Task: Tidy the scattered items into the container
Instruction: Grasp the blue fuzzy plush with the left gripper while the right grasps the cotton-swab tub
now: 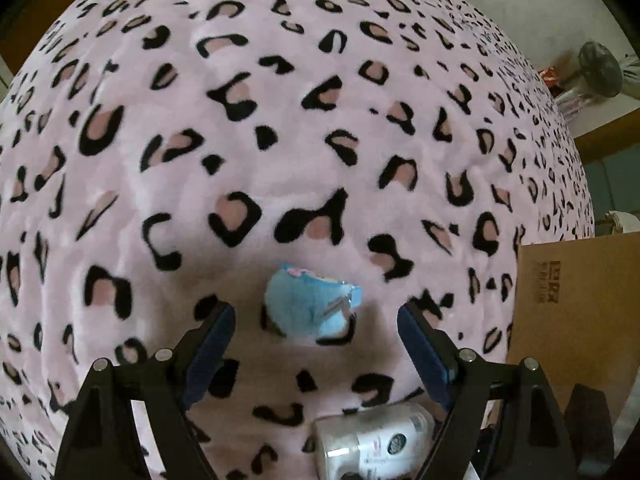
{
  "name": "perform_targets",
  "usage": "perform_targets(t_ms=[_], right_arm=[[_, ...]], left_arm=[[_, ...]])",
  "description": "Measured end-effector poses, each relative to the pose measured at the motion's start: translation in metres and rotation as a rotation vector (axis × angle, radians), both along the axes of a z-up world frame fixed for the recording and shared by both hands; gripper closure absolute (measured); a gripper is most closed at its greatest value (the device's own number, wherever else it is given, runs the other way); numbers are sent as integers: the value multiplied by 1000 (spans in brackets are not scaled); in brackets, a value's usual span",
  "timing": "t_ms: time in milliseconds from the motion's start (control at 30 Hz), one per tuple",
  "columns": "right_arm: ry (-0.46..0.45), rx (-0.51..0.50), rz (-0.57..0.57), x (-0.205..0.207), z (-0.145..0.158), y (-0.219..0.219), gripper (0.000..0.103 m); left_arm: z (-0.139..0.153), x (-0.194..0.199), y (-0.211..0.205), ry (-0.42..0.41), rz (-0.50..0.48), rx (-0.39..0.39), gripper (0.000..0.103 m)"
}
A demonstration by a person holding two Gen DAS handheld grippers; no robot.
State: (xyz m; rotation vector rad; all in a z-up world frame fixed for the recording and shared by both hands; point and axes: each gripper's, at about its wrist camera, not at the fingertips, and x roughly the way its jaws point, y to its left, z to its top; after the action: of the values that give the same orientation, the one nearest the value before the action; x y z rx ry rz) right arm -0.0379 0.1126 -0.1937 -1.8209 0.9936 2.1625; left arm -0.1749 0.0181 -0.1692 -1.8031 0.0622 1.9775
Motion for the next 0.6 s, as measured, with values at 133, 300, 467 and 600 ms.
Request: perform_targets(t_ms=[133, 300, 467, 600], right_arm=[[-31, 75, 30, -11, -3, -15, 16], [-83, 160, 109, -20, -11, -34, 9], [-109, 276, 192, -23, -18, -56, 8], [-107, 259, 166, -16, -16, -48, 19]], left_arm=[[-12, -2, 4, 23, -36, -53, 18], [-21, -8, 1, 13, -67, -49, 18], [-25, -4, 9, 36, -148, -96, 18], [-27, 6, 16, 79, -199, -143, 18]])
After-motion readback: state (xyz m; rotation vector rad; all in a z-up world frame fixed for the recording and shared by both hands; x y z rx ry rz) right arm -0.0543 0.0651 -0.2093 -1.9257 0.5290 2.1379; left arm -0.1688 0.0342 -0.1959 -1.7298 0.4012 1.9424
